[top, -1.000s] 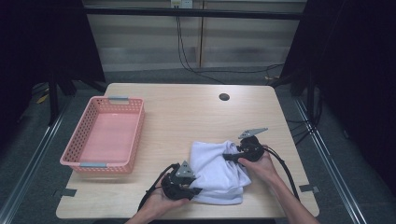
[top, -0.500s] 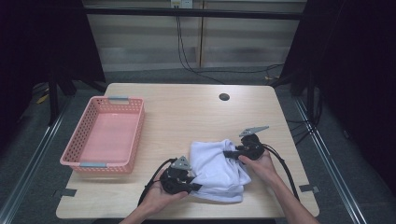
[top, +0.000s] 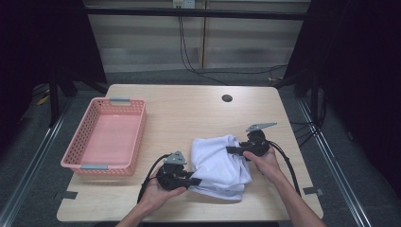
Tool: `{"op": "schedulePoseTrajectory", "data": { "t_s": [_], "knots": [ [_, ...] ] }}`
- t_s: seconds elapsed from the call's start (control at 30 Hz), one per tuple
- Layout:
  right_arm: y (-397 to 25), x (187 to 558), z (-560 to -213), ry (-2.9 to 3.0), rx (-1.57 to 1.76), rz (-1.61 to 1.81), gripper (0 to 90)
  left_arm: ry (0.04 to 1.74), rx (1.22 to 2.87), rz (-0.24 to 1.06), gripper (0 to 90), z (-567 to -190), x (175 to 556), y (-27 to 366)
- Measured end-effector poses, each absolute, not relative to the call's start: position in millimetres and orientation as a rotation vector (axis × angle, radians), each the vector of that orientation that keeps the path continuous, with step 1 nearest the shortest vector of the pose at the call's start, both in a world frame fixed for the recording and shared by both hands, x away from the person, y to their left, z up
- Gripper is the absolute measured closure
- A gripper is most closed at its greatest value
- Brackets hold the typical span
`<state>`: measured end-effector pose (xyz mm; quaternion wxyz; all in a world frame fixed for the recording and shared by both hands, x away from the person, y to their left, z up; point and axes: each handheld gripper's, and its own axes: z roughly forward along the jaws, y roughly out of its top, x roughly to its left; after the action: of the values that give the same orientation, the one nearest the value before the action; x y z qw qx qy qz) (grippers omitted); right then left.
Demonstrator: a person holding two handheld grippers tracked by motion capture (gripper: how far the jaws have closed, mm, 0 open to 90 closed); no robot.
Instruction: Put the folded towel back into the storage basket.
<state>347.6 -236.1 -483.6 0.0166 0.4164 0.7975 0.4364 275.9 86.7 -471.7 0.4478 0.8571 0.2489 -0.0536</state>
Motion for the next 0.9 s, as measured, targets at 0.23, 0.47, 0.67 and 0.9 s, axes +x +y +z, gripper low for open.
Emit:
{"op": "schedulePoseTrajectory", "data": {
  "t_s": [0.23,0.47,0.67,0.9],
  "knots": [
    [-231.8,352.8,-481.5,2.485,1.283,1.369,67.6,0.622,2.086,-0.122,71.7,-464.2,278.0,90.4],
    [-235.1,357.3,-468.7,2.461,1.268,1.383,67.6,0.614,2.041,-0.115,71.8,-452.8,283.5,89.0],
    [-240.5,357.5,-451.9,2.425,1.250,1.403,67.7,0.586,2.024,-0.081,71.8,-439.1,285.5,87.5],
    [-243.7,358.5,-437.0,2.403,1.239,1.408,68.0,0.581,2.003,-0.079,71.8,-428.9,290.3,86.5]
  ]
}}
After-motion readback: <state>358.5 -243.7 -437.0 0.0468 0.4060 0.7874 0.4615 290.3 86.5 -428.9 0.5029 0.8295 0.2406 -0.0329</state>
